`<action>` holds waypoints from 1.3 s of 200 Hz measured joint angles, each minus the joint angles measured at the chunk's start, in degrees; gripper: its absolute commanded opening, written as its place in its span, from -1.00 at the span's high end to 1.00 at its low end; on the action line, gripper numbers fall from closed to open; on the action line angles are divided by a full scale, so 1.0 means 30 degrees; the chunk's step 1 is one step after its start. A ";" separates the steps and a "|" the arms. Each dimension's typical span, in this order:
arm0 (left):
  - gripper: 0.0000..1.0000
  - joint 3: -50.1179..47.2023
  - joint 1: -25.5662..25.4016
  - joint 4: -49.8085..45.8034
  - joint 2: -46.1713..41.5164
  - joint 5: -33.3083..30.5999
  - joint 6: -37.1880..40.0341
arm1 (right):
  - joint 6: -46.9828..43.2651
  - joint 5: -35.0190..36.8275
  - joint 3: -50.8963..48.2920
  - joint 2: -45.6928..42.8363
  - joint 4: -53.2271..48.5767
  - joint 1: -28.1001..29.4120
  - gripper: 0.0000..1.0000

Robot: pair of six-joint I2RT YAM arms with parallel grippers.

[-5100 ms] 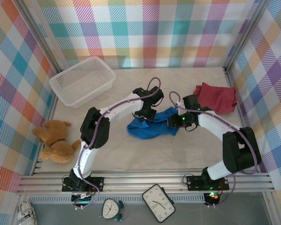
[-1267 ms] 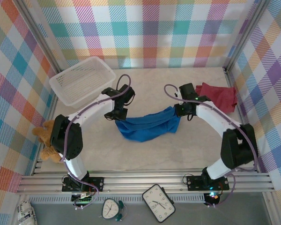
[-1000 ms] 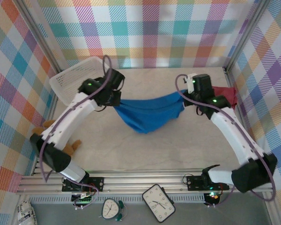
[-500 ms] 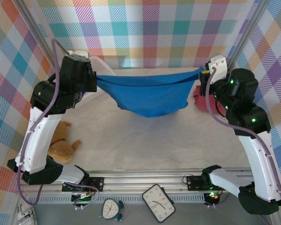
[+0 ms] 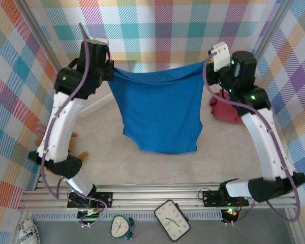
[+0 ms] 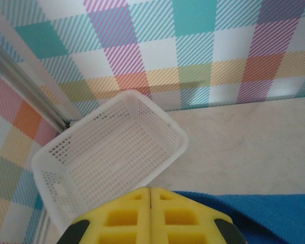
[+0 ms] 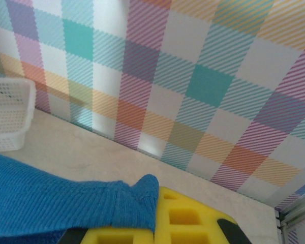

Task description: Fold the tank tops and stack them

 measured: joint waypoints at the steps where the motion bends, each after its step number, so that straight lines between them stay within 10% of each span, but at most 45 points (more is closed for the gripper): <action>1: 1.00 0.0022 0.0044 0.0095 0.0109 0.0051 0.0044 | 0.0015 -0.0073 0.0036 0.0146 0.0044 -0.0066 1.00; 74: 1.00 1.0542 0.2623 0.2841 0.8925 0.3402 0.0743 | 0.2004 -0.2951 0.8750 0.8670 0.1122 -0.2754 1.00; 144: 1.00 0.9442 0.2645 0.4204 0.6455 0.6455 0.0721 | 0.2477 -0.4087 0.6717 0.3490 0.0933 -0.3424 1.00; 194: 1.00 -0.9187 0.2623 0.6382 -0.2215 0.9537 -0.1639 | 0.5566 -0.6025 -0.8109 -0.3978 0.0699 -0.3191 0.99; 260: 1.00 -2.6877 0.1537 0.8684 -0.4801 1.0987 -0.7089 | 1.1125 -0.6827 -2.0633 -0.5151 -0.1297 0.2164 0.96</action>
